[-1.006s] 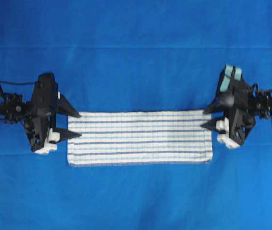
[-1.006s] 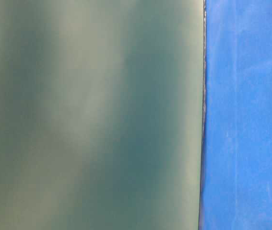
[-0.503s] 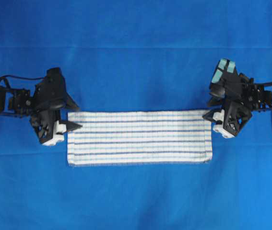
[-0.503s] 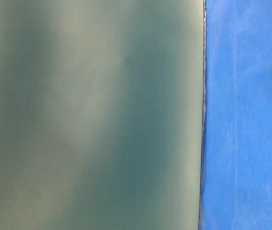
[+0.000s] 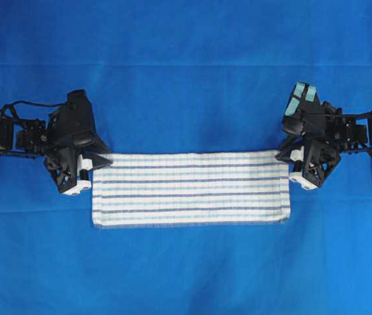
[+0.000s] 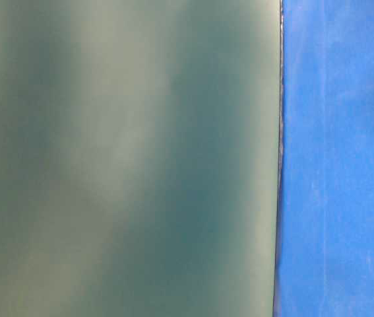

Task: Fold the blue towel.
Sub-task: 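Lift the folded strip and swing it to a vertical orientation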

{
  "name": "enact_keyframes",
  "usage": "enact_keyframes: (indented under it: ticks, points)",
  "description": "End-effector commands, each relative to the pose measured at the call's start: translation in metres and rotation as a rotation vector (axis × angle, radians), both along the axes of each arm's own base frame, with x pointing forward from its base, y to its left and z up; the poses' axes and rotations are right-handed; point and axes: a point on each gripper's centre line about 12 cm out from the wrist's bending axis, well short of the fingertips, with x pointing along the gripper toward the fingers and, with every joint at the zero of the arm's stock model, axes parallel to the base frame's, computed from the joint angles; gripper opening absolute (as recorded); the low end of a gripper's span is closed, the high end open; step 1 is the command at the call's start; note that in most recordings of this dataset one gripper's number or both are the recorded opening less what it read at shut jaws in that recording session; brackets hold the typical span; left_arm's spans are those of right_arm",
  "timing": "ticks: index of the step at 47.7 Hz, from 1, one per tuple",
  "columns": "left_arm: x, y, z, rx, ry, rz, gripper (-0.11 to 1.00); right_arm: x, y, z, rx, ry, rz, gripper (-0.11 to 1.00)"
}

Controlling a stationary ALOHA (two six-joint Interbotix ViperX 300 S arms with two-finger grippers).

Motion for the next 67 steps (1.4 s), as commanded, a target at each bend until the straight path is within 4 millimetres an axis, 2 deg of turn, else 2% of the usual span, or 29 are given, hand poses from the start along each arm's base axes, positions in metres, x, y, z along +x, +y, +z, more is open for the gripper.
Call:
enact_keyframes:
  ticks: [1, 3, 5, 17, 25, 33, 39, 52, 58, 67]
  points:
    - [0.002, 0.0, 0.003, 0.0, -0.012, -0.002, 0.15, 0.003, -0.001, 0.003, -0.008, -0.015, 0.007, 0.15]
    - [0.001, -0.001, 0.003, -0.001, -0.009, -0.002, 0.07, 0.003, -0.001, 0.003, -0.008, -0.016, 0.007, 0.06]
    - [0.001, -0.001, 0.003, -0.001, -0.005, -0.002, 0.02, 0.003, -0.001, 0.003, -0.008, -0.016, 0.007, 0.06]
    - [0.001, -0.001, 0.005, 0.002, 0.011, -0.006, 0.01, 0.004, -0.001, 0.005, -0.007, -0.022, 0.006, 0.06]
    - [0.004, -0.001, 0.023, 0.0, -0.015, -0.007, 0.01, 0.007, -0.001, 0.015, -0.009, -0.058, 0.003, 0.06]
    - [0.007, -0.001, 0.052, -0.005, -0.058, -0.005, 0.01, 0.009, -0.002, 0.04, -0.018, -0.122, -0.001, 0.06]
    - [0.008, -0.005, 0.083, -0.006, -0.103, -0.018, 0.01, 0.005, -0.003, 0.062, -0.027, -0.145, -0.007, 0.06]
    - [0.001, -0.013, 0.129, -0.011, -0.189, -0.047, 0.01, -0.01, -0.003, 0.121, -0.048, -0.219, -0.018, 0.06]
    - [-0.002, -0.016, 0.144, -0.012, -0.221, -0.06, 0.01, -0.02, -0.002, 0.137, -0.052, -0.263, -0.018, 0.06]
    - [-0.008, -0.016, 0.148, -0.014, -0.229, -0.06, 0.01, -0.025, -0.001, 0.146, -0.057, -0.308, -0.017, 0.06]
